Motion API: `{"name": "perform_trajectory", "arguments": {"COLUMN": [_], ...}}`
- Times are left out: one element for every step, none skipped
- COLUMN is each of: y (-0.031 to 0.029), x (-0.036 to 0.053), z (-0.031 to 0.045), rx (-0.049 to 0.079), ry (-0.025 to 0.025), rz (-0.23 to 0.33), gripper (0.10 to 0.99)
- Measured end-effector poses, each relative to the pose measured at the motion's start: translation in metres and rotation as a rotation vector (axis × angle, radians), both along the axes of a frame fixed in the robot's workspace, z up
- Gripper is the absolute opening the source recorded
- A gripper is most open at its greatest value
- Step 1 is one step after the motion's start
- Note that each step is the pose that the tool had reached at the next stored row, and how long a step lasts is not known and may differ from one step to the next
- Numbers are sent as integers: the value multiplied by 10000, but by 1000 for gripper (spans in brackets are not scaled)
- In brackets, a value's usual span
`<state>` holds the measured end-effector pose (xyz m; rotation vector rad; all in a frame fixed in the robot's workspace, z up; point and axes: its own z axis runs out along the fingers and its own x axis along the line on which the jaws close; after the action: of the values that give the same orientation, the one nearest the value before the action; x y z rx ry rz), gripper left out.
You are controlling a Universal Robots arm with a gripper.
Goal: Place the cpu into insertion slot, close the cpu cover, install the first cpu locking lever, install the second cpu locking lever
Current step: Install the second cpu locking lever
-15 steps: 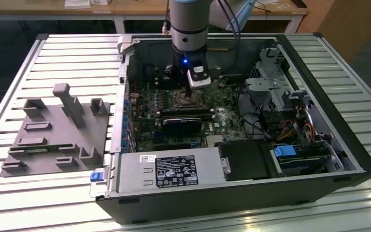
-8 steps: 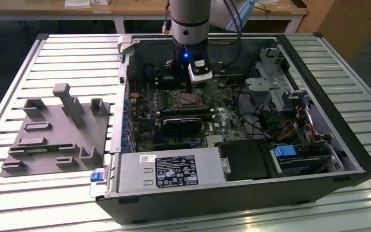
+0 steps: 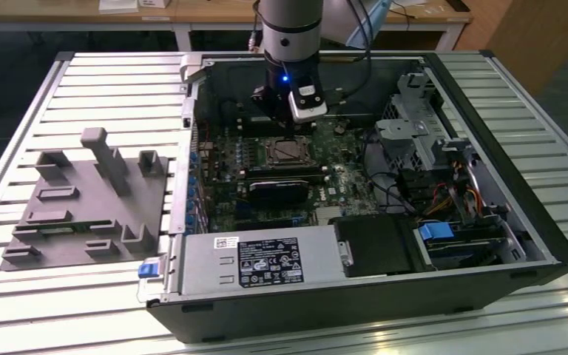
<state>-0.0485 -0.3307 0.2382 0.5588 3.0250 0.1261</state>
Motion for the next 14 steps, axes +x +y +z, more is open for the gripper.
{"name": "perform_trajectory", "arguments": {"y": [0,0,0,0,0,0,0,0,-1,-5,-12,-21,-34,-50], "x": [0,0,0,0,0,0,0,0,0,0,0,0,0,0], "z": [0,0,0,0,0,0,0,0,0,1,1,1,0,0], "rx": [0,0,0,0,0,0,-1,-1,-1,-2,-2,-2,-1,-1], "ry": [0,1,0,0,0,0,0,1,1,2,2,1,1,1], "rz": [3,3,3,4,4,4,4,5,5,6,5,6,5,6], "gripper": [106,106,106,106,106,106,106,106,106,106,106,106,106,106]}}
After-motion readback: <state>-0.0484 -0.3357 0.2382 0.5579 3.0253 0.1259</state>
